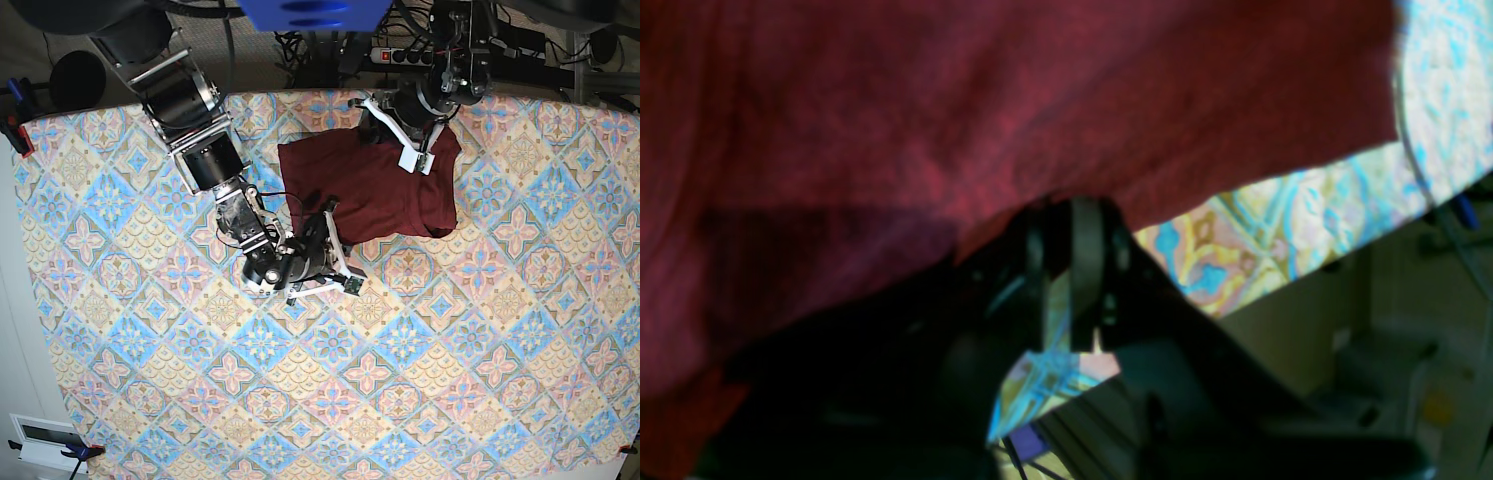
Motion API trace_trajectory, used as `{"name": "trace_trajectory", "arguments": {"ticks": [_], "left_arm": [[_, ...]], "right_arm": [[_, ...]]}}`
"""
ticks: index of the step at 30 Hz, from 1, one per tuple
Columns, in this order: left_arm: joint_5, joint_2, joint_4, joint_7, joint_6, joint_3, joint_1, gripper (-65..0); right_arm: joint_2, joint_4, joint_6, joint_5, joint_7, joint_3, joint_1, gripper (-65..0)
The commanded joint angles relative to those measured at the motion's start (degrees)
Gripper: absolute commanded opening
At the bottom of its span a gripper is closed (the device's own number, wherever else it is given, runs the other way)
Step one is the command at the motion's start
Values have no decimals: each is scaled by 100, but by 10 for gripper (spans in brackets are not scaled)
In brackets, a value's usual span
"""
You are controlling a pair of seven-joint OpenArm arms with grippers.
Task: Layout the t-shirt on the table in an organized manner, then fold the t-shirt properly
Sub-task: 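Grasp the maroon bundle's edges with both grippers, then rotate the bundle with both grippers, then release with the left gripper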
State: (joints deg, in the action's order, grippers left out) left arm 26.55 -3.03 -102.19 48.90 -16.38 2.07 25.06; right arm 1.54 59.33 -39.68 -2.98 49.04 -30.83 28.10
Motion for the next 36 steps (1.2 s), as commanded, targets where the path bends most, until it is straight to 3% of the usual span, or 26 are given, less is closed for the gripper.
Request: {"name": "trace_trajectory", "arguments": {"ticks": [1, 3, 7, 11, 13, 19, 28, 36], "left_arm": [[-57, -18, 61, -77, 25, 0, -14, -634], [-57, -45, 272, -130, 25, 0, -154, -650], [-57, -53, 501, -139, 34, 97, -304, -647], [-66, -53, 518, -139, 34, 378, -444, -646], [-74, -62, 518, -112, 34, 440, -638, -646], [-356, -194, 615, -112, 34, 422, -1007, -646], [-435, -185, 1476, -130, 34, 422, -1842, -646], [-364, -132, 1802, -130, 34, 466, -2405, -646]], "right_arm": [[35, 49, -32, -14, 41, -174, 52, -649], [17, 216, -32, -14, 138, -394, 52, -649], [-607, 928, -32, -23, 393, -403, -203, -649], [-765, 1720, -32, -23, 657, -394, -669, -649], [-1073, 1931, -32, -23, 727, -350, -862, -649], [-1495, 2608, -32, -31, 850, -332, -1223, -649], [-1627, 3619, -32, -31, 1026, 371, -2005, -649], [-1715, 4366, -32, -31, 1290, 802, -2120, -649]]}}
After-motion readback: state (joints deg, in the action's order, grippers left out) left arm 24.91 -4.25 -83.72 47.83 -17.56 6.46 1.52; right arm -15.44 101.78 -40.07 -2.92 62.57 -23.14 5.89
